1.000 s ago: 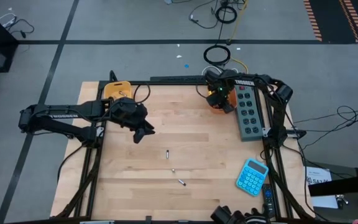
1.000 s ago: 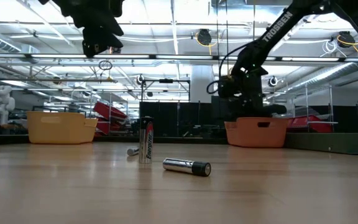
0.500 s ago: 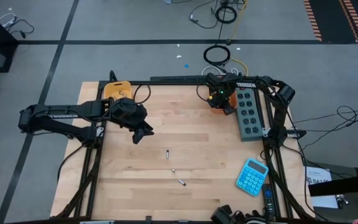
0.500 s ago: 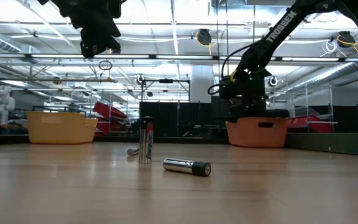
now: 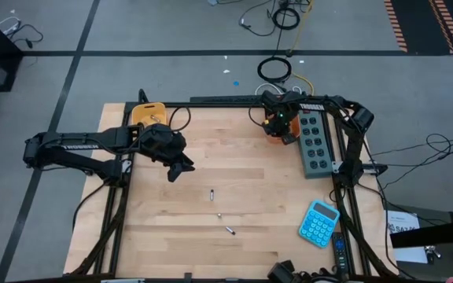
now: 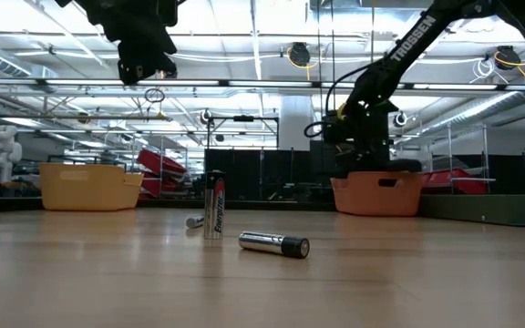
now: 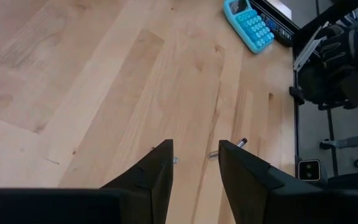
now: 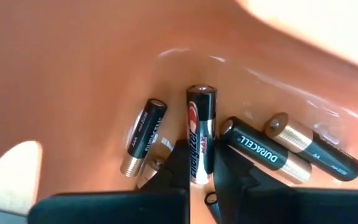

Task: Sort batteries
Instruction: Put the silver battery into the yellow bin

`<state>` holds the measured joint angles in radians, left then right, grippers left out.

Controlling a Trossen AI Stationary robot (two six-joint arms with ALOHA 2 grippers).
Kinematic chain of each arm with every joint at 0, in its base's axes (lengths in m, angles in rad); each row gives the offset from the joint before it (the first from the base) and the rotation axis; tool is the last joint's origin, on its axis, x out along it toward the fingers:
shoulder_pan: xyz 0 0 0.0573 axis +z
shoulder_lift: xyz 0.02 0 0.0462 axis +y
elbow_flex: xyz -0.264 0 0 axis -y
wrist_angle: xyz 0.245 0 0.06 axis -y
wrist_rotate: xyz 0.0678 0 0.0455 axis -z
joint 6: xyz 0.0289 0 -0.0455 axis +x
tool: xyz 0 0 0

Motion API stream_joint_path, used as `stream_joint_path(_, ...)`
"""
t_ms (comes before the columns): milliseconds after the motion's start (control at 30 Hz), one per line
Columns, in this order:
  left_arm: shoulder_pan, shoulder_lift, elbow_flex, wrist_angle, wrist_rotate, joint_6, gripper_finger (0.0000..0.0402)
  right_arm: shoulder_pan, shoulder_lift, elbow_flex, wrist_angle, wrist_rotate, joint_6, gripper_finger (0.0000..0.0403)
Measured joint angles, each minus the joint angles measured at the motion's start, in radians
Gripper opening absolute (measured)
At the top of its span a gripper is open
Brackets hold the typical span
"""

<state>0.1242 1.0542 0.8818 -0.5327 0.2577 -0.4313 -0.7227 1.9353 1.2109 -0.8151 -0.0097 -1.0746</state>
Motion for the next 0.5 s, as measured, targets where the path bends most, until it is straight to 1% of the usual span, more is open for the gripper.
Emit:
stream_joint_path(200, 0.0, 0.0, 0.0, 0.0, 0.0, 0.001, 0.0136, -0.004, -0.054, 0.025, -0.002, -0.023, 0.029, 0.0021)
stream_joint_path(500, 0.0, 0.0, 0.0, 0.0, -0.001, 0.001, 0.0136, -0.007, -0.147, 0.036, -0.042, -0.019, 0.067, 0.0021)
